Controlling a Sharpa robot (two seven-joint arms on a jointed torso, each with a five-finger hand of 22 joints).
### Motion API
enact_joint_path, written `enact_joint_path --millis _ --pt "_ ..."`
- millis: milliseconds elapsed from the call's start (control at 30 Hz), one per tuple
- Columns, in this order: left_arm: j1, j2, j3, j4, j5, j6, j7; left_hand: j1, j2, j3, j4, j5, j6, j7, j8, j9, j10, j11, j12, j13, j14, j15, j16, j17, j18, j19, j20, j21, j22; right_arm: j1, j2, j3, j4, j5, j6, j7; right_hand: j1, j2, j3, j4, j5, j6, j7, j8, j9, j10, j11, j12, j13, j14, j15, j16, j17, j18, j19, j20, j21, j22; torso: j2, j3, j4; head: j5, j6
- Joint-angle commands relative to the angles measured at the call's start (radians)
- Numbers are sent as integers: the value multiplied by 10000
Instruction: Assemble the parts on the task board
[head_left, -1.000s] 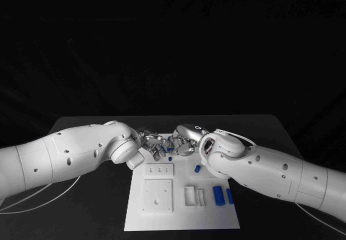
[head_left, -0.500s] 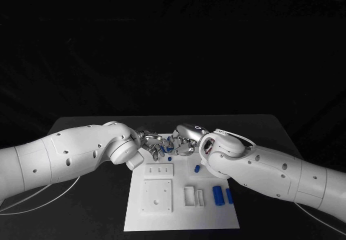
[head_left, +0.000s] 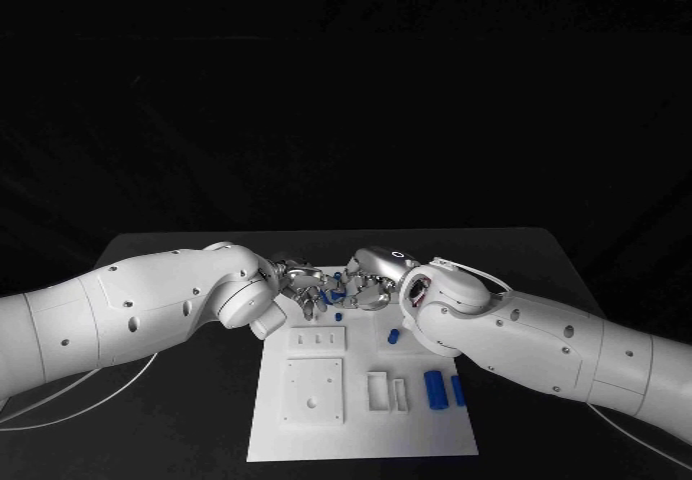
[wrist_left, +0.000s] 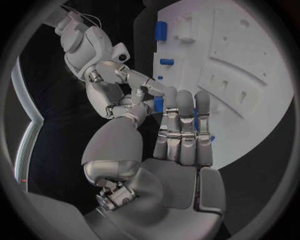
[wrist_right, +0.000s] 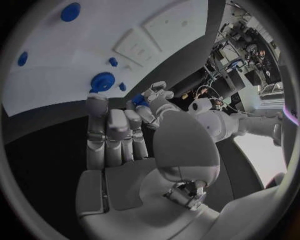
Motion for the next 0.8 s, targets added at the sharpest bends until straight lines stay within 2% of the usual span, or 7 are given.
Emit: enact_joint_path --millis 33,200,300,400,500,700,800 --pt "4 3 9 52 -73 -37 147 -30 57 951 -894 23 739 -774 24 2650 509 -232 75 56 -24 -70 90 11 89 -68 -50 96 61 -18 -32 -1 -13 59 -248 -40 43 -95 -313 132 92 -188 55 -24 -1 -112 11 -203 -227 -86 25 -79 -65 57 -16 86 -181 529 -6 -2 3 -7 -10" --pt "4 -19 9 48 -203 -10 147 47 33 909 -890 -2 764 -771 5 2539 510 -227 51 81 -33 -69 99 -17 93 -84 -47 124 102 -45 -109 -1 -7 137 -443 0 171 -159 -839 428 184 -545 147 -24 -3 -389 97 -568 -719 -261 82 -357 -322 149 -107 164 -885 411 -13 -2 -1 0 -11" --pt "4 -38 9 52 -354 7 132 97 19 888 -853 -69 771 -766 14 2454 516 -229 51 107 -24 -64 115 -43 73 21 -37 -100 38 -68 -194 -1 20 242 -633 88 143 -233 -1248 546 381 -808 228 -21 -9 -634 149 -834 -1051 -402 133 -605 -549 196 -198 209 -1484 290 -9 1 -1 3 -8" --pt "4 -51 8 60 -648 16 90 132 3 864 -839 -103 787 -771 17 2375 515 -232 46 122 -15 -73 128 -77 50 149 -51 -312 121 -111 -381 -1 145 491 -1018 246 196 -180 -2068 848 742 -1002 274 -21 0 -758 196 -852 -1349 -469 178 -735 -749 245 -174 261 -1993 187 -8 -1 19 18 -22" --pt "3 -58 7 64 -985 4 21 150 -4 858 -839 -130 793 -774 16 2350 516 -236 62 128 -5 -75 136 -82 51 171 -54 -347 176 -151 -591 -1 280 718 -1276 423 332 -154 -2434 1020 856 -1063 290 -23 3 -867 212 -840 -1585 -531 195 -823 -915 268 -157 283 -2401 164 -12 8 19 40 -25" --pt "-1 -92 5 72 -1927 -65 -326 186 -30 846 -813 -149 823 -779 10 2226 524 -248 118 136 54 -93 150 -101 54 244 -70 -416 289 -241 -1241 15 629 1310 -1573 916 486 -20 -2603 918 1386 -1050 297 -26 0 -981 210 -911 -1857 -607 197 -985 -1147 275 -148 288 -2855 143 -24 21 -13 152 -79" --pt "-3 -100 3 50 -2336 -76 -579 231 -60 835 -800 -153 868 -794 4 2070 524 -270 230 150 131 -117 176 -114 54 318 -92 -482 416 -266 -1568 72 674 1807 -1741 1178 506 72 -2501 812 1444 -1020 294 -27 -4 -1039 198 -1020 -2048 -634 188 -1154 -1343 279 -150 285 -3170 89 -36 32 -41 197 -115"
